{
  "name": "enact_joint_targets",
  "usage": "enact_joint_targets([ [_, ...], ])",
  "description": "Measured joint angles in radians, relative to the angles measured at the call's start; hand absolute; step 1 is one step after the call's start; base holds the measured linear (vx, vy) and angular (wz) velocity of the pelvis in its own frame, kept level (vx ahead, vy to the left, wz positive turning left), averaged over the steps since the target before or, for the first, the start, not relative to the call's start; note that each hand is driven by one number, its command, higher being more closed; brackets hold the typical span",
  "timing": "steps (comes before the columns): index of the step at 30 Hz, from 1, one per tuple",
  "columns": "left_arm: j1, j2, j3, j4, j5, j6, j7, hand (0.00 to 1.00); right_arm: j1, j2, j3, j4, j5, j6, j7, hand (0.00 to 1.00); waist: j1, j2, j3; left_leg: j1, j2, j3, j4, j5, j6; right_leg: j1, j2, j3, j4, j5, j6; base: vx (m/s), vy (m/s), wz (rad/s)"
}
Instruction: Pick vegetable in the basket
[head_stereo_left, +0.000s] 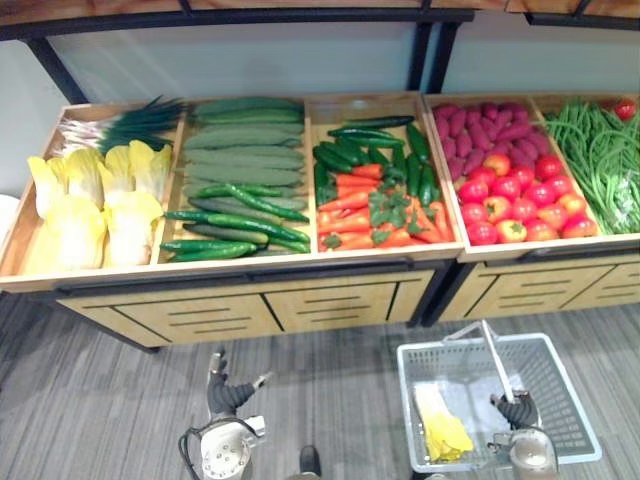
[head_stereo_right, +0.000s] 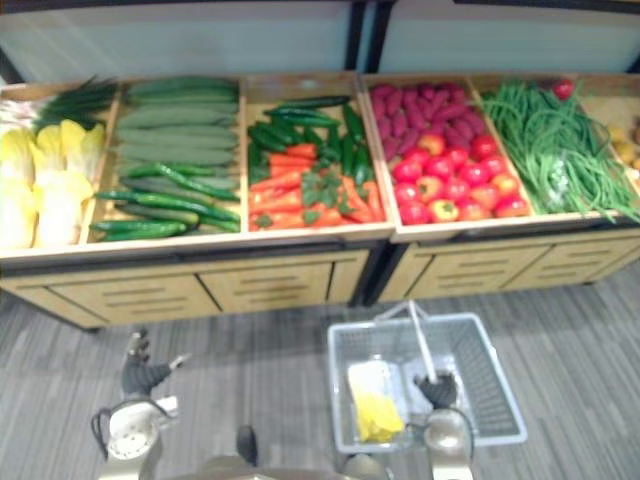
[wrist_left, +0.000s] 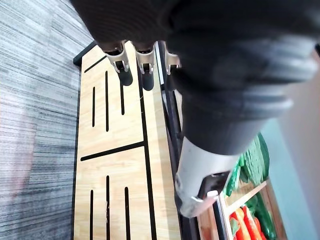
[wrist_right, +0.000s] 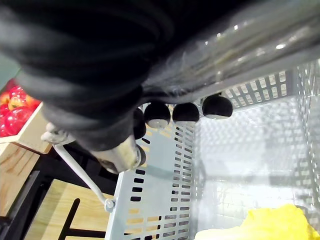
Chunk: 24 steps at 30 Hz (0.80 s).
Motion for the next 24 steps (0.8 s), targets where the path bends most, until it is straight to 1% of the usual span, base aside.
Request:
enact_joint_targets([
  [8, -0.005, 0.0, 0.008, 0.0, 0.003, 0.0, 0.003, 0.0, 0.004, 0.0, 0.016, 0.0, -0.001, -0.002, -0.001, 1.0, -0.002, -0.003, -0.006, -0.001, -0.004, -0.017, 0.003, 0.0, 0.0, -0.001, 0.005, 0.024, -0.006, 0.0, 0.0, 0.0, 0.0, 0.0],
  [10, -0.01, 0.0, 0.008, 0.0, 0.03, 0.0, 0.003, 0.0, 0.002, 0.0, 0.016, 0.0, -0.001, -0.004, -0.001, 1.0, -0.003, -0.002, -0.005, -0.006, -0.004, -0.019, 0.004, -0.001, -0.002, -0.015, 0.004, 0.029, 0.01, -0.003, -0.002, 0.0, 0.0, 0.0],
  [12, -0.021, 0.0, 0.008, -0.003, 0.036, 0.0, 0.005, 0.0, -0.001, -0.001, 0.016, -0.002, -0.001, -0.006, -0.001, 1.0, -0.005, -0.006, -0.005, -0.021, -0.005, -0.027, 0.004, 0.001, -0.005, -0.055, -0.003, 0.072, 0.069, -0.026, 0.004, -0.02, 0.001, 0.11],
  [13, -0.024, 0.0, 0.008, -0.003, 0.036, 0.0, 0.005, 0.0, -0.002, -0.001, 0.016, -0.002, -0.001, -0.006, -0.001, 1.0, -0.009, -0.009, -0.003, -0.025, -0.008, -0.038, 0.005, 0.004, -0.007, -0.071, -0.008, 0.097, 0.105, -0.047, 0.006, -0.01, -0.006, 0.21],
  [14, -0.036, 0.0, 0.008, -0.003, 0.036, 0.0, 0.006, 0.0, -0.002, -0.001, 0.016, -0.002, -0.002, -0.006, -0.001, 1.0, -0.013, -0.011, -0.002, -0.025, -0.007, -0.044, 0.009, 0.004, -0.009, -0.075, -0.01, 0.103, 0.124, -0.06, 0.01, -0.01, -0.024, 0.22],
  [16, -0.042, 0.0, 0.014, -0.004, 0.036, 0.0, 0.008, 0.0, -0.005, -0.001, 0.017, -0.002, -0.002, -0.006, -0.001, 1.0, -0.014, -0.015, 0.002, -0.04, 0.003, -0.05, 0.077, -0.031, -0.022, -0.071, -0.012, 0.104, 0.155, -0.085, 0.008, 0.0, -0.05, 0.07],
  [17, -0.039, 0.0, 0.016, -0.004, 0.036, 0.0, 0.014, 0.0, -0.004, -0.003, 0.018, -0.005, -0.003, -0.006, -0.001, 1.0, -0.016, -0.014, 0.003, -0.057, 0.016, -0.054, 0.146, -0.067, -0.027, -0.067, -0.009, 0.104, 0.174, -0.102, 0.004, -0.03, -0.078, -0.01],
  [18, -0.039, -0.001, 0.016, -0.005, 0.036, 0.0, 0.022, 0.0, -0.003, -0.014, 0.029, -0.006, -0.004, -0.006, -0.002, 1.0, -0.017, -0.009, 0.005, -0.079, 0.034, -0.062, 0.221, -0.105, -0.033, -0.063, -0.002, 0.103, 0.193, -0.122, 0.001, -0.03, -0.107, 0.03],
  [20, -0.038, -0.002, 0.017, -0.007, 0.036, 0.0, 0.03, 0.0, 0.0, -0.047, 0.061, -0.016, -0.004, -0.007, -0.003, 1.0, -0.017, 0.007, 0.016, -0.093, 0.071, -0.072, 0.311, -0.158, -0.046, -0.047, 0.021, 0.098, 0.217, -0.159, -0.008, -0.01, -0.12, -0.05],
  [21, -0.038, -0.003, 0.02, -0.008, 0.036, 0.0, 0.033, 0.0, 0.001, -0.052, 0.064, -0.022, -0.004, -0.008, -0.004, 1.0, -0.015, 0.012, 0.019, -0.097, 0.081, -0.072, 0.324, -0.171, -0.049, -0.046, 0.029, 0.103, 0.224, -0.166, -0.012, -0.01, -0.111, -0.17],
  [22, -0.038, -0.008, 0.026, -0.008, 0.036, 0.0, 0.035, 0.0, 0.002, -0.066, 0.07, -0.034, -0.006, -0.011, -0.004, 1.0, -0.011, 0.023, 0.025, -0.101, 0.101, -0.073, 0.351, -0.196, -0.054, -0.045, 0.043, 0.107, 0.233, -0.173, -0.02, 0.0, -0.079, -0.19],
  [24, -0.037, -0.026, 0.03, -0.016, 0.036, 0.0, 0.039, 0.0, 0.008, -0.091, 0.082, -0.054, -0.008, -0.019, -0.005, 1.0, -0.004, 0.034, 0.032, -0.101, 0.108, -0.078, 0.363, -0.198, -0.045, -0.053, 0.046, 0.117, 0.26, -0.191, -0.026, 0.02, -0.051, -0.13],
])
